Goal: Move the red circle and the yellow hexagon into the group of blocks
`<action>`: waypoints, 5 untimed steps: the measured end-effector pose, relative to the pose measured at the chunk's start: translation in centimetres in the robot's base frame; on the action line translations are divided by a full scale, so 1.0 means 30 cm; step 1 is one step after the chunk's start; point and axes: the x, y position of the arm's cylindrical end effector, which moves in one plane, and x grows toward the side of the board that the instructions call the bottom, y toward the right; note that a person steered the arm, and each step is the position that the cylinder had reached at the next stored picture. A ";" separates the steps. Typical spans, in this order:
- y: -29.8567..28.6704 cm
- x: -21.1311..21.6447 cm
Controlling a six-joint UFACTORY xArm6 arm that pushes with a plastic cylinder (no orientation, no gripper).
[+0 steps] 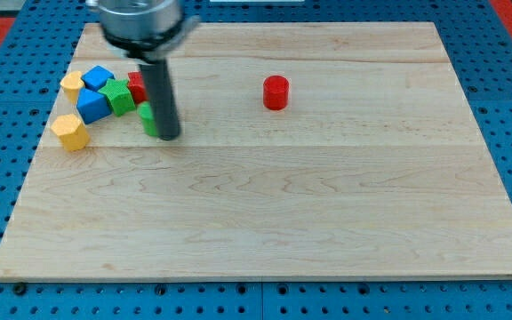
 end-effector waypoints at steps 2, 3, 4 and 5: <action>0.056 -0.038; 0.268 -0.038; 0.445 -0.039; 0.520 -0.077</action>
